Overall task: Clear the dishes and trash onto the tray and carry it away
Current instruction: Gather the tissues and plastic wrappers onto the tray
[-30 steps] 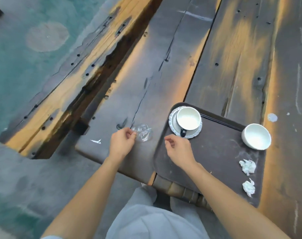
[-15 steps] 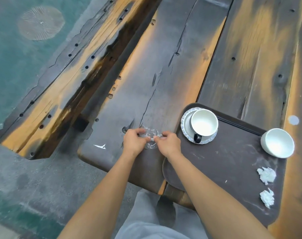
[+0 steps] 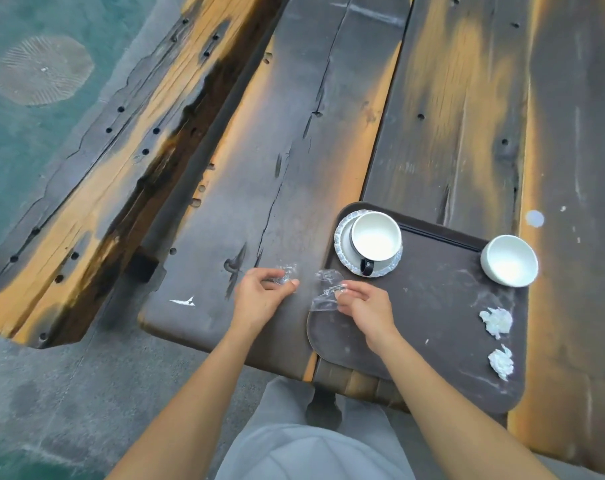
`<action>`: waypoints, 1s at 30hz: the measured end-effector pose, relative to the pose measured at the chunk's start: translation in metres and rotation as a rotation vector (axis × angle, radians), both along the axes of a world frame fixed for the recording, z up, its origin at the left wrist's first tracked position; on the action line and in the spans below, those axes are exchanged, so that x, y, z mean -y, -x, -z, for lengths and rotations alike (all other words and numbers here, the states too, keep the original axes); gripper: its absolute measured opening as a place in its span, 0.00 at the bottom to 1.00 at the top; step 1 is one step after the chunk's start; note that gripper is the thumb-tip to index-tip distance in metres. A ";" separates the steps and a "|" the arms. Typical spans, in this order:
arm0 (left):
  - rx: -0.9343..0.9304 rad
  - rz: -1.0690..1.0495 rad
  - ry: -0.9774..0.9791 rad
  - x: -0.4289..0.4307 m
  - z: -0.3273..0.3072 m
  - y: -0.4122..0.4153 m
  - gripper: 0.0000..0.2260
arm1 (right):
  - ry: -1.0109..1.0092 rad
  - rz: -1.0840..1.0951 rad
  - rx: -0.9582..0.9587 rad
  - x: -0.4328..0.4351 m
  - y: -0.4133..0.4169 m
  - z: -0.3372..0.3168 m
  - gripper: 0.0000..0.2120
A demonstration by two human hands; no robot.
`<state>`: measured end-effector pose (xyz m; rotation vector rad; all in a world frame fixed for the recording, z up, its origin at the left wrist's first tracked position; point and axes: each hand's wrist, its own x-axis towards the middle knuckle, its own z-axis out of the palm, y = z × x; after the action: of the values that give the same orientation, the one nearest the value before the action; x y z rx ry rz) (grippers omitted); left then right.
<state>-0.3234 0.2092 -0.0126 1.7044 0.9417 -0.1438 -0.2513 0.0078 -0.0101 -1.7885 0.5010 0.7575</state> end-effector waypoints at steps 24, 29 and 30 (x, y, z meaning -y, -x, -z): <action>-0.089 0.824 -0.427 0.089 0.009 -0.019 0.27 | 0.005 0.080 -0.061 0.081 0.010 0.007 0.20; -0.077 0.794 -0.424 0.085 0.005 -0.014 0.36 | 0.150 -0.159 0.001 0.069 0.009 0.011 0.24; -0.079 0.804 -0.423 0.084 0.004 -0.013 0.37 | 0.173 -0.191 0.015 0.068 0.009 0.010 0.24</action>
<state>-0.3109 0.1248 -0.0165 2.4130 0.2946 -0.5745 -0.2606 -0.0601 -0.0199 -2.0222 0.3992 0.8522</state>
